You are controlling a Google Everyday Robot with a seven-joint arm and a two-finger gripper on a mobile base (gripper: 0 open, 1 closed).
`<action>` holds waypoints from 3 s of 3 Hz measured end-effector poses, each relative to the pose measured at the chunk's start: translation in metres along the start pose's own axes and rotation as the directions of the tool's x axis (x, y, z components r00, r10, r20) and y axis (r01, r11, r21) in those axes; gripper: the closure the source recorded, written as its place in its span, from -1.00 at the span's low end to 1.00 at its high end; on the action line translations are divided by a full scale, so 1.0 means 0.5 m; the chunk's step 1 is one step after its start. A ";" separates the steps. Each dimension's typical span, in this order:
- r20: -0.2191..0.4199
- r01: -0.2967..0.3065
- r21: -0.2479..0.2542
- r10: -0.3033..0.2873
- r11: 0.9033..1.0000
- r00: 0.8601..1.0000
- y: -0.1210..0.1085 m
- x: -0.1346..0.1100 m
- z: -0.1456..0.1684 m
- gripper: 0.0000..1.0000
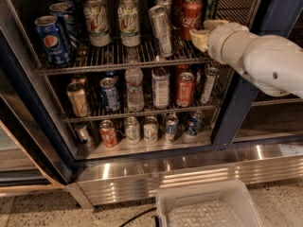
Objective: Pick coke can from top shelf of fridge
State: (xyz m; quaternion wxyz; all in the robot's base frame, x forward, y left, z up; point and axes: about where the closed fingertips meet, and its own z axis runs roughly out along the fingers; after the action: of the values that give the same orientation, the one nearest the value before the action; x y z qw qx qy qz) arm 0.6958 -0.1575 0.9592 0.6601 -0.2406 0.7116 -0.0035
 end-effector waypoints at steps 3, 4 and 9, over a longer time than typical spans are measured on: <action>0.010 0.006 -0.003 -0.006 1.000 1.000 0.001 -0.012 0.009 -0.12; 0.029 0.015 -0.004 -0.015 1.000 0.999 0.000 -0.030 0.028 -0.08; 0.030 0.033 0.041 -0.034 0.999 0.999 -0.037 -0.034 0.128 -0.12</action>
Offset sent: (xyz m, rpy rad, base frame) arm 0.0000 0.0000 0.0000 0.0000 0.0000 0.0000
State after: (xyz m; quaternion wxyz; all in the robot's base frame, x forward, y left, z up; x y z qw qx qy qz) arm 0.7625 -0.1477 0.9729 0.6754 -0.2390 0.6971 -0.0252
